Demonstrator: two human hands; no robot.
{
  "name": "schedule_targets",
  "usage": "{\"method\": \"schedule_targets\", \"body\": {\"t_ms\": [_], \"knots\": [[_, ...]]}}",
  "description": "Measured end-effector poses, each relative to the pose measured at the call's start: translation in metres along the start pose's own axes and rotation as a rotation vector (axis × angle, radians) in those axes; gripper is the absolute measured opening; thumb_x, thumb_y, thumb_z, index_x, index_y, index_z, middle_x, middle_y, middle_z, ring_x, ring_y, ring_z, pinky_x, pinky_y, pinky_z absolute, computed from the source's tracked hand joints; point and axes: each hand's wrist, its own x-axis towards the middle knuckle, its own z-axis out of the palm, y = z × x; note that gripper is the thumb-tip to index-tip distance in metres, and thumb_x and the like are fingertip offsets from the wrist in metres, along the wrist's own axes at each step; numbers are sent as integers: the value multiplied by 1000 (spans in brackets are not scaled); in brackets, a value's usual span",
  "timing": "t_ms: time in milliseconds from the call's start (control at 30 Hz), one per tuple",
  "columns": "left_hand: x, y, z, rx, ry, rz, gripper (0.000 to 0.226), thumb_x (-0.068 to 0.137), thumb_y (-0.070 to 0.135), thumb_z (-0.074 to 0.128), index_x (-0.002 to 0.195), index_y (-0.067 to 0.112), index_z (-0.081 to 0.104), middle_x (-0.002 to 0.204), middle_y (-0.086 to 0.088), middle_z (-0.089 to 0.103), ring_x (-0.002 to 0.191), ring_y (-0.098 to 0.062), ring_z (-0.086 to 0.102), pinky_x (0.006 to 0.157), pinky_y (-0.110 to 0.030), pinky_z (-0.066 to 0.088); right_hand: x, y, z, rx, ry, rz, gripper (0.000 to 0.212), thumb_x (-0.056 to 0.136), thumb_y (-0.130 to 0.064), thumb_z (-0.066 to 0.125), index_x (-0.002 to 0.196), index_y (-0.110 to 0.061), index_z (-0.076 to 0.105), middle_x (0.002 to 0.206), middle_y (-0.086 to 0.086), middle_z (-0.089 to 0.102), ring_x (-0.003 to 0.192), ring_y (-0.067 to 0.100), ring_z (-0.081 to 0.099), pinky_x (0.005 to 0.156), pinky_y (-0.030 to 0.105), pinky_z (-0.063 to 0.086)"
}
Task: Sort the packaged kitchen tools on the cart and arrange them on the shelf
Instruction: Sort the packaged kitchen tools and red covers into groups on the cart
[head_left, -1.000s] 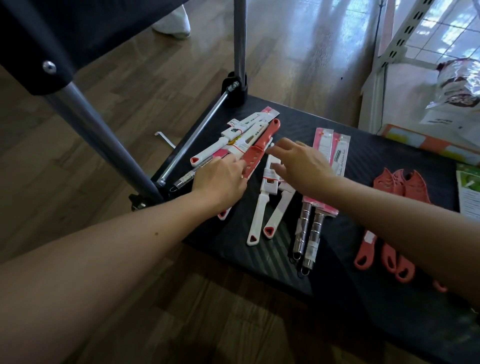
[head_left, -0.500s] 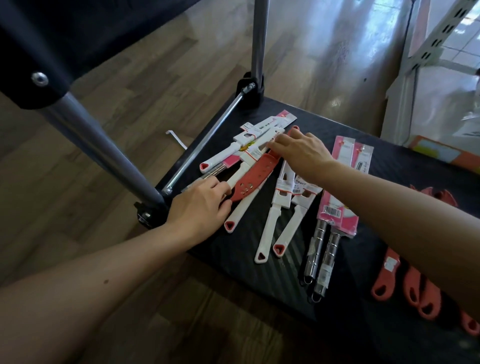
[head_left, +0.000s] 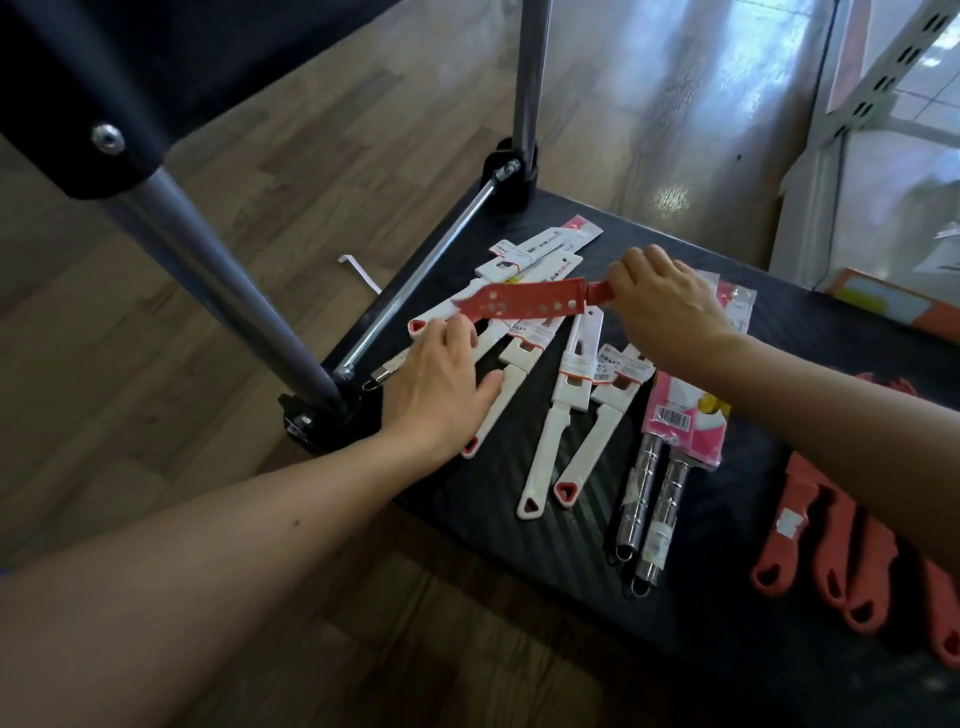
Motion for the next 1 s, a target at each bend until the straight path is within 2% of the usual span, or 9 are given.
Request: {"method": "schedule_targets", "body": {"t_ms": [67, 133, 267, 400, 500, 667, 800, 867, 1000], "knots": [[1, 6, 5, 67, -116, -4, 48, 86, 46, 55, 120, 14, 41, 123, -4, 48, 109, -23, 52, 79, -37, 48, -8, -1, -2, 66, 17, 63, 35, 97, -29, 43, 123, -5, 44, 119, 13, 51, 104, 25, 50, 81, 32, 45], [2, 11, 10, 143, -205, 9, 53, 85, 46, 58, 123, 13, 43, 124, -6, 49, 111, -26, 52, 82, -38, 47, -13, -5, -2, 234, 6, 167, 31, 97, -29, 41, 116, -5, 46, 110, 12, 53, 90, 22, 52, 70, 29, 41], [7, 22, 12, 233, -214, 54, 44, 86, 38, 61, 118, 10, 50, 119, -10, 56, 108, -30, 56, 80, -37, 46, -25, -16, -7, 632, -111, 359, 22, 94, -31, 49, 102, -10, 48, 95, 5, 54, 74, 14, 50, 59, 22, 40], [11, 28, 10, 119, -228, -6, 31, 84, 29, 65, 104, 8, 57, 108, -12, 61, 100, -30, 58, 76, -36, 46, -45, -29, -12, 1012, -256, 506, 19, 92, -35, 51, 93, -16, 49, 82, 0, 58, 73, 13, 57, 69, 26, 49], [9, 27, 11, -45, -212, -67, 24, 81, 24, 68, 96, 7, 62, 98, -9, 64, 88, -22, 59, 69, -29, 44, -57, -36, -10, 1186, -294, 591, 19, 92, -36, 52, 93, -17, 52, 80, 0, 59, 68, 11, 56, 64, 24, 47], [4, 34, 14, -218, -215, -92, 19, 84, 22, 64, 90, 4, 65, 84, -7, 62, 75, -15, 55, 65, -27, 46, -71, -37, -9, 1278, -271, 694, 27, 92, -34, 53, 101, -10, 56, 78, 3, 62, 59, 11, 57, 55, 23, 45], [0, 52, 17, -268, -214, -60, 20, 85, 22, 63, 89, 3, 65, 88, -11, 65, 84, -21, 61, 78, -31, 50, -77, -35, -8, 1278, -243, 713, 25, 91, -36, 53, 96, -12, 57, 74, 2, 64, 59, 12, 59, 64, 30, 54], [-3, 61, 19, -276, -216, -43, 21, 84, 24, 64, 87, 3, 65, 87, -10, 66, 87, -24, 63, 76, -29, 51, -81, -34, -9, 1288, -224, 751, 20, 91, -34, 55, 89, -14, 56, 70, 1, 62, 57, 12, 59, 67, 32, 56], [-11, 69, 23, -236, -238, -3, 21, 81, 23, 67, 88, 4, 64, 83, -6, 62, 80, -20, 59, 70, -26, 45, -91, -31, -11, 1274, -207, 791, 20, 90, -31, 57, 79, -15, 54, 61, -3, 59, 38, 1, 54, 48, 19, 46]]}}
